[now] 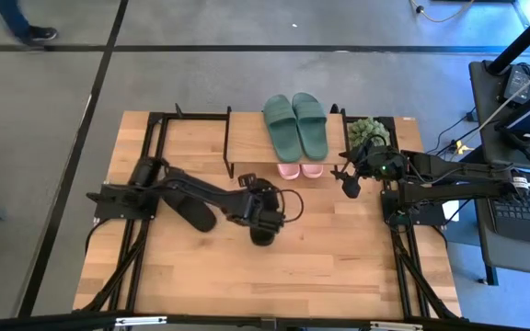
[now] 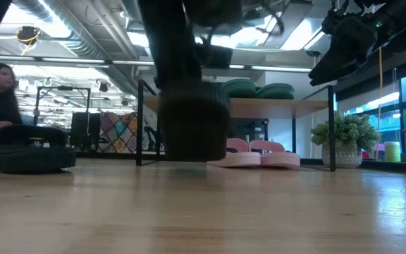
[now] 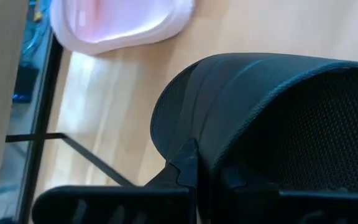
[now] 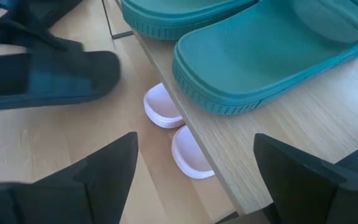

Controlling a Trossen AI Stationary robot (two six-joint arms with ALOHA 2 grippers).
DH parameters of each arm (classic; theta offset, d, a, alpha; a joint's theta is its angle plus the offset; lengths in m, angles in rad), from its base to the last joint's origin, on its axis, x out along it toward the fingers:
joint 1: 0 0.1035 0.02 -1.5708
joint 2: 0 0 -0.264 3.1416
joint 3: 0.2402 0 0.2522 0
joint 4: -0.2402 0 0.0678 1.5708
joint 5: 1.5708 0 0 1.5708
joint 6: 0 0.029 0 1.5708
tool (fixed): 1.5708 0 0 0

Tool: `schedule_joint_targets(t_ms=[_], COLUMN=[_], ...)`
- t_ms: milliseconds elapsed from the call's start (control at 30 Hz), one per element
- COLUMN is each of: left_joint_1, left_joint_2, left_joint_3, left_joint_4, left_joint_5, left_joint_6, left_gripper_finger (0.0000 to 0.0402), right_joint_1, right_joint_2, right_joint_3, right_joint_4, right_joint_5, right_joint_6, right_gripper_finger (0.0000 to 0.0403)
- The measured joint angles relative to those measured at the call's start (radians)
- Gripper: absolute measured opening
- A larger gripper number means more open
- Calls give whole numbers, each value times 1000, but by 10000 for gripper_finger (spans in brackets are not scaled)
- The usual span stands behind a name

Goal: Pick and place slides into the shelf
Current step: Put the right black slide under the shelf

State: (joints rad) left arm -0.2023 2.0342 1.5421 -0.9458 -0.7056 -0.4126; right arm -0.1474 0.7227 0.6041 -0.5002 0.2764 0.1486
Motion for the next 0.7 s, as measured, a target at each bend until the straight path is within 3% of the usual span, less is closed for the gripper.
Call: schedule_joint_targets(t_ms=[467, 700], left_joint_1=[116, 175], left_joint_2=[106, 106], left_joint_3=[1, 1], left_joint_4=[26, 45], left_joint_5=[-168, -157], left_joint_6=[49, 56], left_gripper_finger=[3, 3], right_joint_1=[0, 0], right_joint_2=[0, 0], right_joint_3=[0, 0], right_joint_4=[-11, -18], right_joint_5=[0, 0], right_joint_6=[0, 0], right_gripper_finger=[320, 320])
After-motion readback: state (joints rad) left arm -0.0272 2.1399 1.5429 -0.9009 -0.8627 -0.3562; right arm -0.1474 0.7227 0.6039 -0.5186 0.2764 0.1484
